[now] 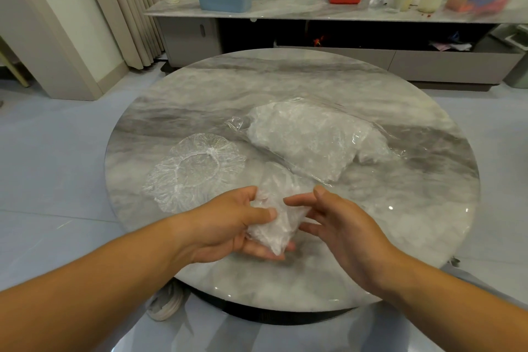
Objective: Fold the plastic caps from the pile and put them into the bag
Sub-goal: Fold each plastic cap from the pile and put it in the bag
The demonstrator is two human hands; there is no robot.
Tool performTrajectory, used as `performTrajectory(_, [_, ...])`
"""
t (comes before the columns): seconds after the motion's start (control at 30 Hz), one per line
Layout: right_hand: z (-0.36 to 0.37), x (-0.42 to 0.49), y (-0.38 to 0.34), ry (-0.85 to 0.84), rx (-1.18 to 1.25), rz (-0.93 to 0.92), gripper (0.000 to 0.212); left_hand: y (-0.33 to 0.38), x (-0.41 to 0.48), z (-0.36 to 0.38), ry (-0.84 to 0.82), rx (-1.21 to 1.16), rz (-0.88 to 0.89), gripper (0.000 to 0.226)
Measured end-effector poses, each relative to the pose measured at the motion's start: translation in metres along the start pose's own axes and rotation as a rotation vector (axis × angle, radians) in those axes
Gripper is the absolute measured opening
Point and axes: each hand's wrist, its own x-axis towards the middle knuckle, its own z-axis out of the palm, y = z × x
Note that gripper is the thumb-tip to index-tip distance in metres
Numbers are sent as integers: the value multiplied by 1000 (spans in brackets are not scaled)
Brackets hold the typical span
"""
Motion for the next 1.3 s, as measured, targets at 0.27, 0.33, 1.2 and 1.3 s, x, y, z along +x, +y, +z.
performTrajectory(0.27, [1,-4,-3,-13,-247,-261,41,-6,1,0,-58,-127,-184,39])
performTrajectory(0.33, [-1,-7,1,-37,-384,-297,37,-4,0,-4,-117,-254,-216,40])
performTrajectory(1.2, [-17,-16,-42,89,21,3,51,27,6,46,91,-115,314,44])
performTrajectory(1.3, [-29,-15,-57,230,31,-61,53,37,10,66,135,58,388,38])
